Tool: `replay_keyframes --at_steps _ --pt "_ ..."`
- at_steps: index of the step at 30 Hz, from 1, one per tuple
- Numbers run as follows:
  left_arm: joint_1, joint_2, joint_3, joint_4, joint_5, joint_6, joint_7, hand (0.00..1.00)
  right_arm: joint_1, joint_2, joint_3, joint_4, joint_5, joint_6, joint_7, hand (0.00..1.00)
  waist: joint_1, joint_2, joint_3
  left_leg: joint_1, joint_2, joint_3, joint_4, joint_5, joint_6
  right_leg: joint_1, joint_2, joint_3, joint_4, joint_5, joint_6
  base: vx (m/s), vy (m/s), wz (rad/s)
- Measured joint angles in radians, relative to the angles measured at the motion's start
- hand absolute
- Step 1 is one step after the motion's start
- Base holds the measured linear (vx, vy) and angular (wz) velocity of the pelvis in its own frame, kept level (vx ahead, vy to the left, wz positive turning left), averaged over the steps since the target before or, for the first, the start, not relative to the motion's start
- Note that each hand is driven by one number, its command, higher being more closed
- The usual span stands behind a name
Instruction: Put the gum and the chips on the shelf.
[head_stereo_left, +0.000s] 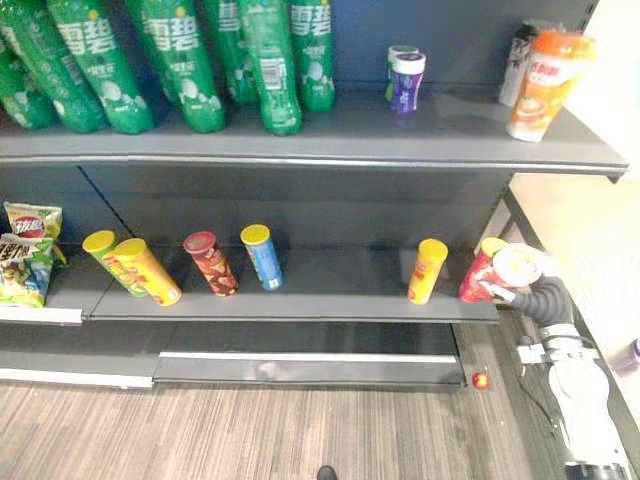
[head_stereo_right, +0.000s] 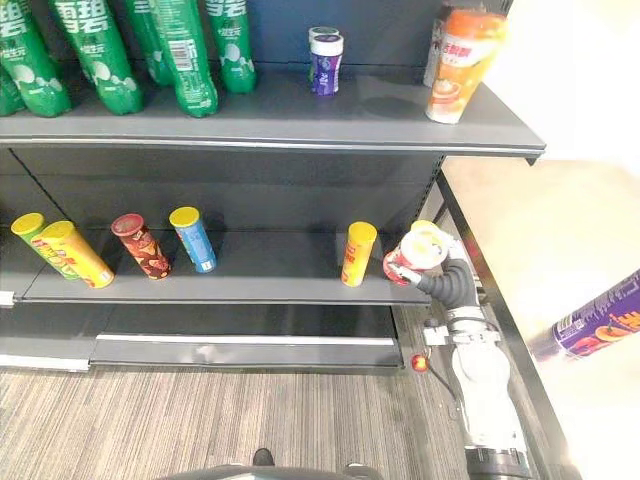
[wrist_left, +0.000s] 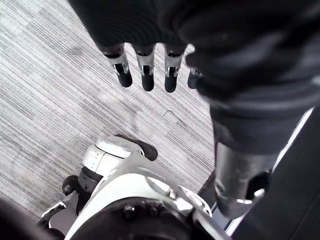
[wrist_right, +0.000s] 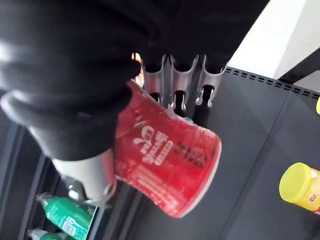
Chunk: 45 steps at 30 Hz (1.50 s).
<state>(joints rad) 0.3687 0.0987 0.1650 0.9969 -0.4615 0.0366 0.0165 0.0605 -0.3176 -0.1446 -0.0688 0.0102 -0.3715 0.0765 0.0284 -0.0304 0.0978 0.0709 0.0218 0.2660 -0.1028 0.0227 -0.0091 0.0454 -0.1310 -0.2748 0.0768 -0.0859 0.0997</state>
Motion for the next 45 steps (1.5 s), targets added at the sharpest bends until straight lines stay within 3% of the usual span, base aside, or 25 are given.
replay_keyframes --at_steps 5,10,14,21,33,45 --pt "-0.006 -0.001 0.000 -0.001 0.012 -0.005 -0.002 0.00 -0.019 -0.002 0.008 0.009 0.002 0.026 0.040 1.00 -0.002 0.013 -0.008 0.001 0.016 -0.004 0.000 0.006 -0.006 0.015 0.020 -0.005 -0.013 0.004 -0.006 0.12 -0.074 0.00" --pt "-0.014 0.002 0.001 -0.003 0.049 -0.010 -0.002 0.00 -0.087 -0.027 0.070 0.010 0.092 0.074 0.145 1.00 -0.005 0.009 -0.007 0.022 0.012 -0.005 0.000 0.006 -0.008 0.040 0.018 -0.001 -0.019 0.004 -0.007 0.04 -0.007 0.01" --pt "-0.016 0.003 0.000 -0.003 0.092 -0.019 -0.002 0.00 -0.184 -0.041 0.118 0.017 0.126 0.108 0.171 1.00 -0.007 0.009 -0.007 0.027 0.007 -0.007 -0.001 0.006 -0.008 0.046 0.015 0.004 -0.022 0.004 -0.007 -0.06 0.012 0.01" --pt "-0.021 0.007 -0.001 -0.003 0.123 -0.011 -0.001 0.00 -0.453 -0.088 0.168 0.080 0.127 0.170 0.131 1.00 0.006 0.006 -0.001 0.019 0.002 -0.019 -0.002 0.012 -0.006 0.046 0.009 0.002 -0.023 0.007 -0.008 -0.09 0.032 0.05" --pt "-0.024 0.015 -0.002 -0.004 0.123 -0.004 0.005 0.00 -0.664 -0.200 0.206 0.097 0.169 0.228 0.106 1.00 0.015 -0.008 0.000 0.000 0.007 -0.057 -0.002 0.034 0.000 0.050 0.021 -0.019 -0.042 0.033 -0.023 0.02 0.000 0.06" --pt "-0.033 0.017 -0.013 -0.026 0.129 0.020 0.014 0.00 -0.854 -0.216 0.285 0.368 0.186 0.284 -0.006 1.00 0.050 -0.005 -0.001 -0.023 0.026 -0.109 -0.002 0.061 -0.014 0.053 0.040 -0.063 -0.042 0.038 -0.037 -0.04 -0.014 0.12"
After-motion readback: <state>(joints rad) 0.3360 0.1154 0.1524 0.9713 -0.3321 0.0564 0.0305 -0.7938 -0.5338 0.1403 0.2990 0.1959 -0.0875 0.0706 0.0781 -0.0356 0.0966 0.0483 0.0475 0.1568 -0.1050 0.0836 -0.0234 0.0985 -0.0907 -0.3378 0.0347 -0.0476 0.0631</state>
